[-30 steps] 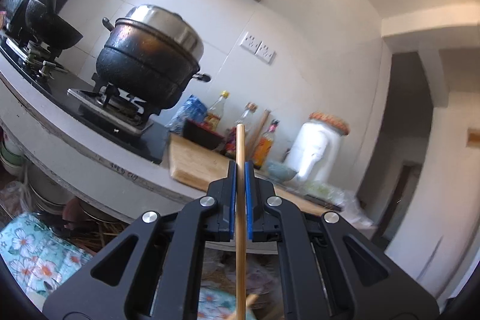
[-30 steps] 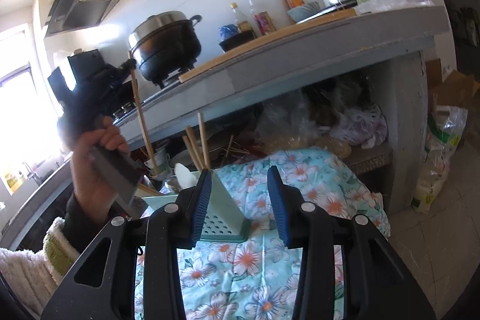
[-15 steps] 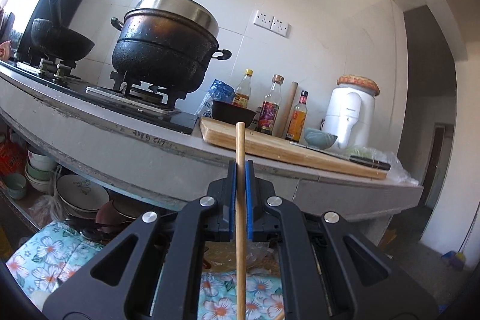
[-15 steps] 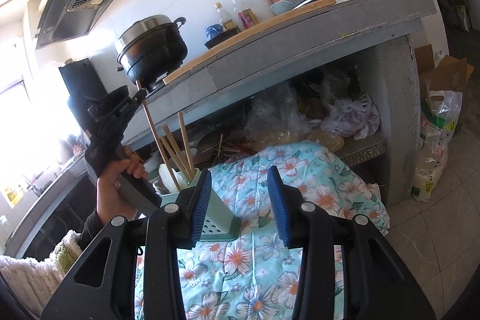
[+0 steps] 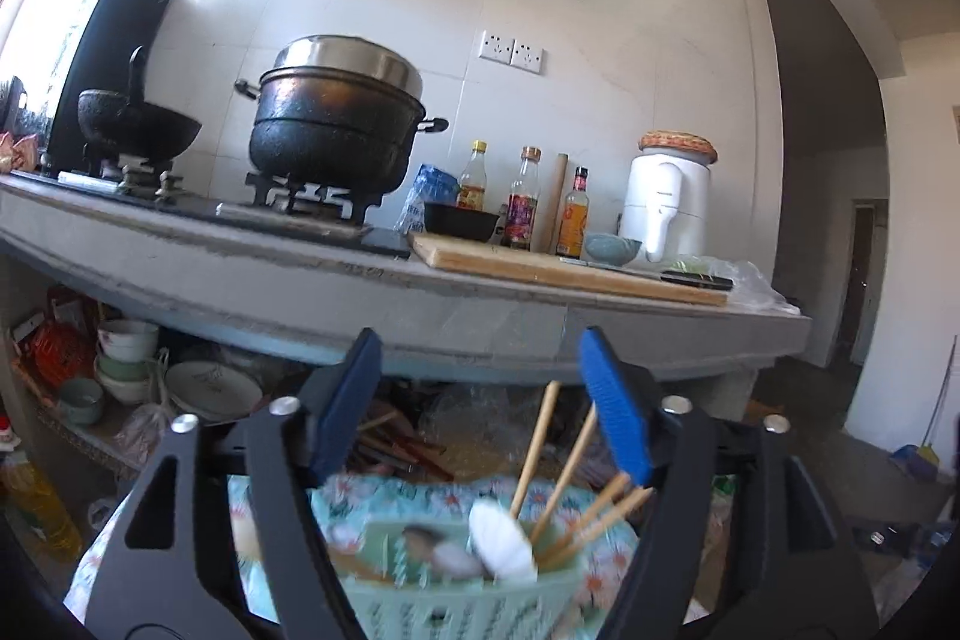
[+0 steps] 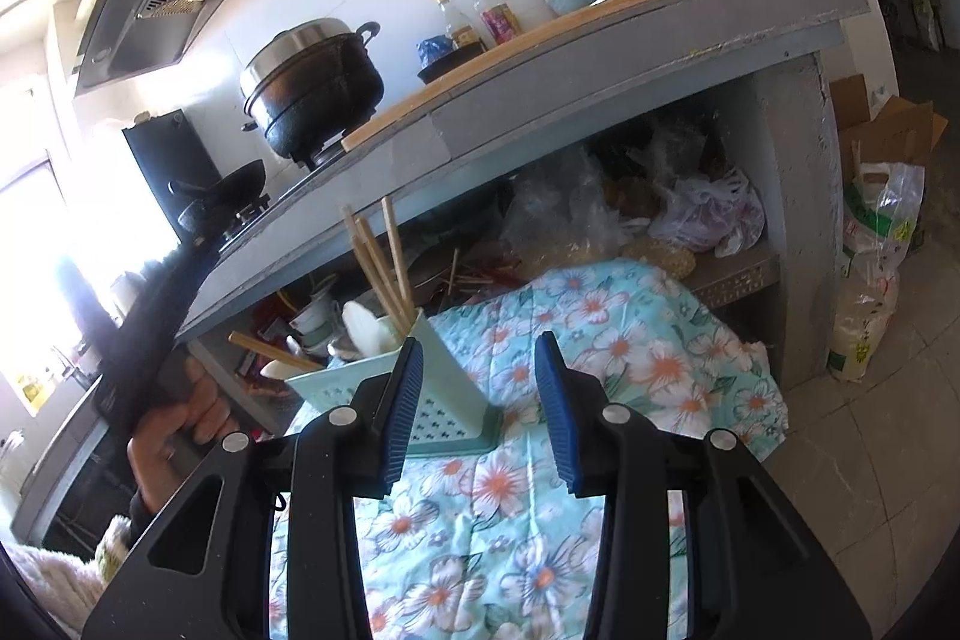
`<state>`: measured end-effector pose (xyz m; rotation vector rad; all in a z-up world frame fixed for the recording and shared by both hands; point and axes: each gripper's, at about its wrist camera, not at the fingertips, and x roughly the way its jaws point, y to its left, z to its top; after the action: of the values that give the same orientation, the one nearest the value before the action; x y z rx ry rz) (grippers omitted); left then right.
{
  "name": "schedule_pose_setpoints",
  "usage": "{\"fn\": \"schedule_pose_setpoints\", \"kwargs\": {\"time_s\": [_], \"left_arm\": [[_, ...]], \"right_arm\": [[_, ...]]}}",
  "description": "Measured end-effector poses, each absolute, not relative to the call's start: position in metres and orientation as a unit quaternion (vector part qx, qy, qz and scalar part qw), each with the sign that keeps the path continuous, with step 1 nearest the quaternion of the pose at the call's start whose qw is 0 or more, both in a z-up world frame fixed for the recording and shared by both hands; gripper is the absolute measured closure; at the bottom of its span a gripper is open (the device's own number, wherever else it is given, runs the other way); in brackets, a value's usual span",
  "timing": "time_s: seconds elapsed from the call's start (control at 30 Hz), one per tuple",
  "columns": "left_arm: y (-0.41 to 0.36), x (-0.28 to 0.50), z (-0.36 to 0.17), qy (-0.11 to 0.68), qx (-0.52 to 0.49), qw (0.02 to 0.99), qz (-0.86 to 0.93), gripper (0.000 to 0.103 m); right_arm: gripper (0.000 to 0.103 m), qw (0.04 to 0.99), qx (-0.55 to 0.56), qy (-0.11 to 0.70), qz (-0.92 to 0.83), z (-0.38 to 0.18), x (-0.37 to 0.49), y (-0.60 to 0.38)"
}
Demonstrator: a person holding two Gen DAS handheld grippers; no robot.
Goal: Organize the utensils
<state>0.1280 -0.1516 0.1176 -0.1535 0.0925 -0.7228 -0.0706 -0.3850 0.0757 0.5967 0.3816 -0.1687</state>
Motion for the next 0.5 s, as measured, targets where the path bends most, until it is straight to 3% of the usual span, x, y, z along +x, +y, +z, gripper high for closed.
{"fn": "schedule_pose_setpoints", "kwargs": {"time_s": [0.5], "left_arm": [[-0.072, 0.065, 0.04, 0.207, 0.011, 0.926, -0.317, 0.013]], "right_arm": [[0.04, 0.928, 0.193, 0.286, -0.14, 0.046, -0.063, -0.295]]}}
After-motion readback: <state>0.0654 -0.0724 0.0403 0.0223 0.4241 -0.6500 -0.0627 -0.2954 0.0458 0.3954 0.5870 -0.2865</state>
